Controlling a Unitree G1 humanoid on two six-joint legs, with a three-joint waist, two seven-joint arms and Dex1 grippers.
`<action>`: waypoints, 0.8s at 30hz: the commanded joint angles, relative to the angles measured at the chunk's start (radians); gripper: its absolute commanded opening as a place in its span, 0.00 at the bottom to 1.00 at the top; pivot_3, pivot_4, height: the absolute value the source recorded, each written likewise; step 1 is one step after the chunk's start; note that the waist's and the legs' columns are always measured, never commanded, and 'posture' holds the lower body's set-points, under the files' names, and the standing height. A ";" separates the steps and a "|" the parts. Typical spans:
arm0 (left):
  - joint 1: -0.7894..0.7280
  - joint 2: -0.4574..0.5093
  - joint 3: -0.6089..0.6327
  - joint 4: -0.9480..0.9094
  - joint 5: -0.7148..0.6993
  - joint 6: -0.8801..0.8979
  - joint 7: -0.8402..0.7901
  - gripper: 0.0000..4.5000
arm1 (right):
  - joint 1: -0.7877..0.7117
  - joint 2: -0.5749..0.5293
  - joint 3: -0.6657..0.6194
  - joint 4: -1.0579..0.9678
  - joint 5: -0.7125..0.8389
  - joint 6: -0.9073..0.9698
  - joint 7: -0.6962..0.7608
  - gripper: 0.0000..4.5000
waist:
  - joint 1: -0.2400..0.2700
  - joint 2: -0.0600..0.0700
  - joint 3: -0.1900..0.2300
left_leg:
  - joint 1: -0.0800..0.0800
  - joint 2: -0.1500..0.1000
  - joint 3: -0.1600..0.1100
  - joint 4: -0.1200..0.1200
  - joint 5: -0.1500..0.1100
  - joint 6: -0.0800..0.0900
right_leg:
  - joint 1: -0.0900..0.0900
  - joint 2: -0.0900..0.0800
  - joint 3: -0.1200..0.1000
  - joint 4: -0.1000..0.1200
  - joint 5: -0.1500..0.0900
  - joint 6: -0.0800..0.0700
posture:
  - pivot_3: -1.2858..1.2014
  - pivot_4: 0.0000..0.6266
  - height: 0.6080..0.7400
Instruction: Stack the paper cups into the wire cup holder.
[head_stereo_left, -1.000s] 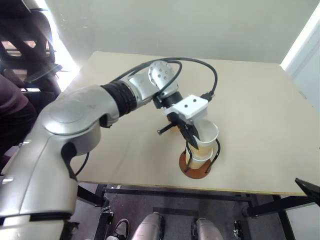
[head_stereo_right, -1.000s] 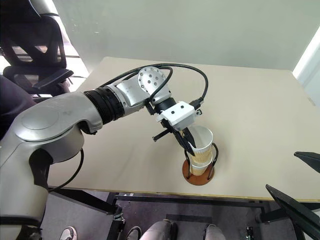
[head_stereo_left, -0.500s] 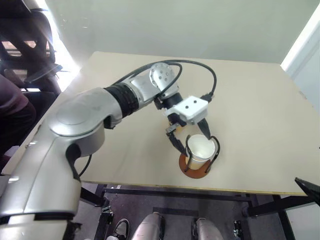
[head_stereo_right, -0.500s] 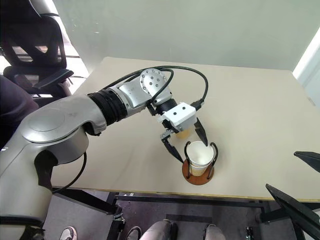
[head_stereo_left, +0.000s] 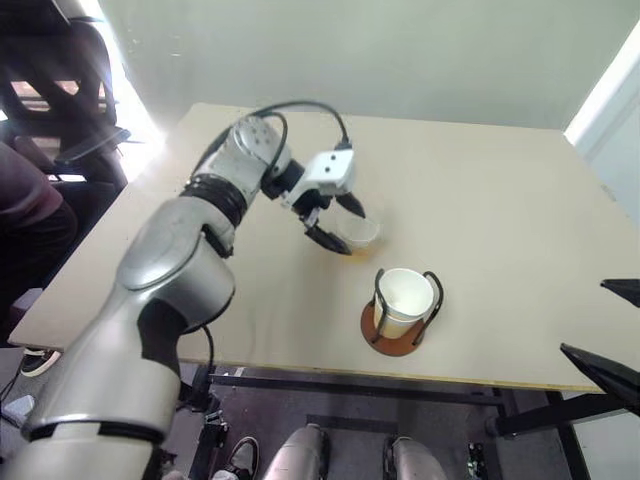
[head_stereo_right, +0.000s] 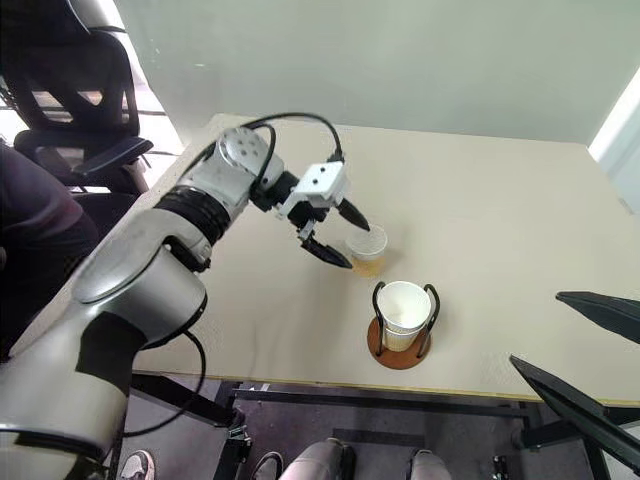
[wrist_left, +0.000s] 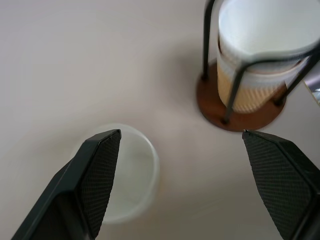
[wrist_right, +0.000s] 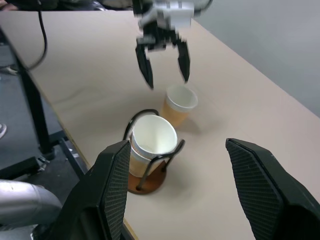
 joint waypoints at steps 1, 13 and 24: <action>-0.004 -0.040 0.127 0.029 0.132 -0.003 -0.018 0.92 | -0.014 -0.003 -0.004 0.033 0.000 -0.003 -0.007 0.69 | 0.002 0.000 0.000 | -0.001 0.000 0.000 0.000 0.000 0.000 | 0.000 0.000 0.000 -0.001 0.000 0.000 | 0.52 0.24 1.00; 0.067 -0.129 0.339 0.054 0.548 -0.041 0.226 0.92 | 0.017 0.032 -0.062 0.024 0.037 -0.006 0.011 0.69 | 0.002 -0.001 0.000 | 0.001 0.000 0.002 -0.001 -0.001 0.002 | 0.000 0.000 0.002 -0.002 0.000 0.003 | 0.52 0.24 1.00; 0.094 -0.174 0.464 0.059 0.731 -0.076 0.338 0.22 | 0.033 0.030 -0.071 0.022 0.054 -0.017 -0.007 0.69 | 0.002 -0.001 0.000 | 0.001 0.000 0.002 0.000 -0.003 0.004 | 0.000 0.000 0.002 -0.002 -0.005 0.011 | 0.52 0.24 1.00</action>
